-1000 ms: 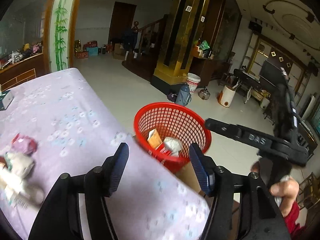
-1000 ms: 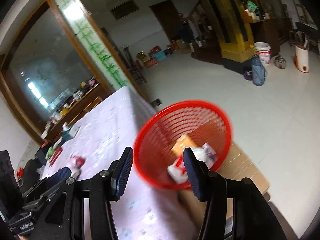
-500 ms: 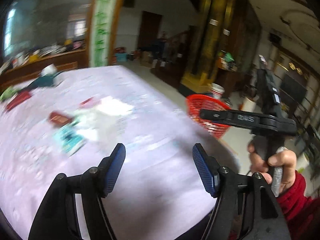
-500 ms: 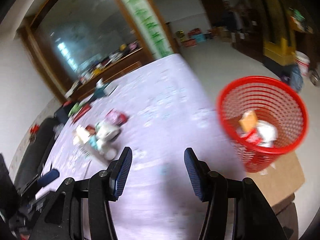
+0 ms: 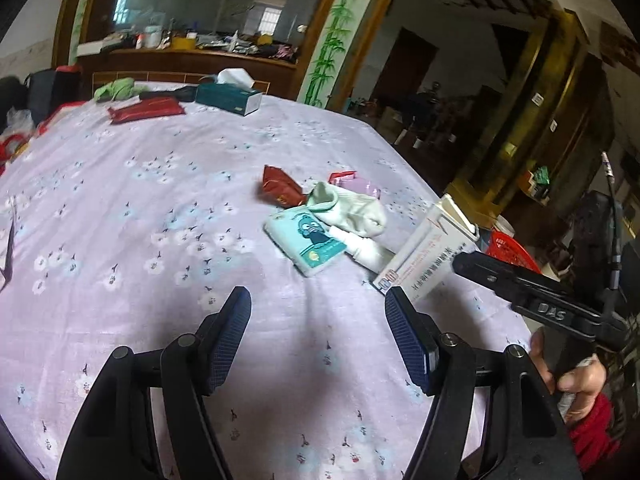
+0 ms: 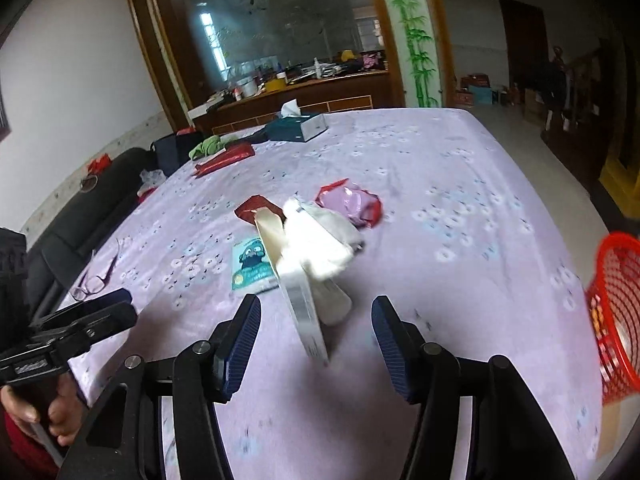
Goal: Collect trash
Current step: 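Return both tools over the table toward the remaining items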
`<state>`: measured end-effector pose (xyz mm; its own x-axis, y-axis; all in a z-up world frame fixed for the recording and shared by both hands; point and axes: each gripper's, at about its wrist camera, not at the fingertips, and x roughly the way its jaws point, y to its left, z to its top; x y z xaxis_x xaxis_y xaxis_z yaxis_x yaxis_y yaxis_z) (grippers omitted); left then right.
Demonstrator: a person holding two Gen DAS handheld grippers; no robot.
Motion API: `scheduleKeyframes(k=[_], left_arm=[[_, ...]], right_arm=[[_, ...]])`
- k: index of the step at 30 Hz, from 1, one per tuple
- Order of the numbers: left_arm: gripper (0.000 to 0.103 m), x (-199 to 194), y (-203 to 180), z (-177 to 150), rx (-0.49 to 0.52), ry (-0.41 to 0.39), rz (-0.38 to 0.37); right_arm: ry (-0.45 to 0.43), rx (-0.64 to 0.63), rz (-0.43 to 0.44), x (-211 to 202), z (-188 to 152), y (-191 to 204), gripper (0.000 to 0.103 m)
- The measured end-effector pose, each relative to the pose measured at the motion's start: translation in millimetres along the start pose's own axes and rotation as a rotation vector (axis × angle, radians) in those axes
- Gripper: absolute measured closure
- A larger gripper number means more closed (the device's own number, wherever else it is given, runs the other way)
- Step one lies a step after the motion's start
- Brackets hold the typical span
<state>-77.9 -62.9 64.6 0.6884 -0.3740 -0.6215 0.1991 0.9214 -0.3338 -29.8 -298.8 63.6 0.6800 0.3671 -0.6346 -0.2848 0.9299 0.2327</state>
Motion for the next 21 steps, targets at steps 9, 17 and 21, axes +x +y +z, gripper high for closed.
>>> scheduleKeyframes(k=[9,17,21], left_arm=[[0.035,27.8,8.8,14.8,-0.072,0.059,-0.005],[0.035,82.1,10.6,39.2,-0.195,0.153,0.031],[0.035,111.2,4.5,50.8,-0.2,0.174,0.102]], right_arm=[[0.029,0.025,0.001,14.3,-1.0,2.8,0.089],[-0.075,0.087,0.02,-31.2,-5.7,-7.2,0.089],[-0.091,0.12,0.033,-42.5,-8.4,-18.2,0.089]])
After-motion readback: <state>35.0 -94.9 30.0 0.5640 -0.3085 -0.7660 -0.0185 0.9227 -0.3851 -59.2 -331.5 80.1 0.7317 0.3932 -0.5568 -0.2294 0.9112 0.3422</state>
